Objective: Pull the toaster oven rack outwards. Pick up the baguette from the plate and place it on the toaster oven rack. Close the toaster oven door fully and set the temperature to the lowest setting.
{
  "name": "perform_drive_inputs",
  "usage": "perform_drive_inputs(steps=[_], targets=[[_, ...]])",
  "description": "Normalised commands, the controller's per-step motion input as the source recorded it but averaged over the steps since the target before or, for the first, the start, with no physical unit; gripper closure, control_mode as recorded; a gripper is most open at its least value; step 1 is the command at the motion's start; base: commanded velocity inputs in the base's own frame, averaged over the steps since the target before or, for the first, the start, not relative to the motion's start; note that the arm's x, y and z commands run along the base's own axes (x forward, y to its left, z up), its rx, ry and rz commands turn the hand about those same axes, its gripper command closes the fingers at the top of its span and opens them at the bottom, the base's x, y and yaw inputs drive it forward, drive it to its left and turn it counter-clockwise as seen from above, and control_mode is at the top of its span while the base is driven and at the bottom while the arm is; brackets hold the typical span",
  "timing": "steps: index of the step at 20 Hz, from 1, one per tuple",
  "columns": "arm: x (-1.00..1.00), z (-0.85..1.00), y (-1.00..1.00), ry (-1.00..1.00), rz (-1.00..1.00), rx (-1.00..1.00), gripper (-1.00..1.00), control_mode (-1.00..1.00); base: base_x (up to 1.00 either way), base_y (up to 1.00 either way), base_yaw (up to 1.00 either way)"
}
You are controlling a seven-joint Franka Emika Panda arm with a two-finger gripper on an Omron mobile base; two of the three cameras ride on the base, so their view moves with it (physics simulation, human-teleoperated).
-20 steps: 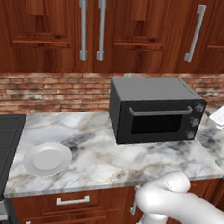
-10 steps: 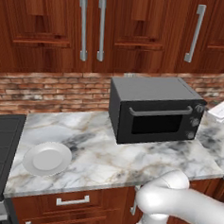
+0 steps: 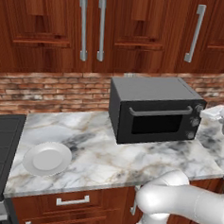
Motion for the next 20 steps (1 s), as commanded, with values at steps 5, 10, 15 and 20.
perform_drive_inputs(steps=[5, 10, 15, 20], targets=[[0.01, -0.46, -0.12, -0.04, 0.0, 0.0, -1.0, -1.0, 0.0, 0.0, 0.0], [0.0, -0.07, 0.0, -0.14, 0.0, 0.0, -1.0, -1.0, 0.0, 0.0, 0.0], [-0.08, 0.33, 0.0, -0.18, -0.03, -0.01, -1.0, -1.0, 0.0, 0.0, 0.0], [0.01, 0.15, 0.0, -0.04, -0.11, -0.06, -1.0, -1.0, 0.0, 0.0, 0.0]])
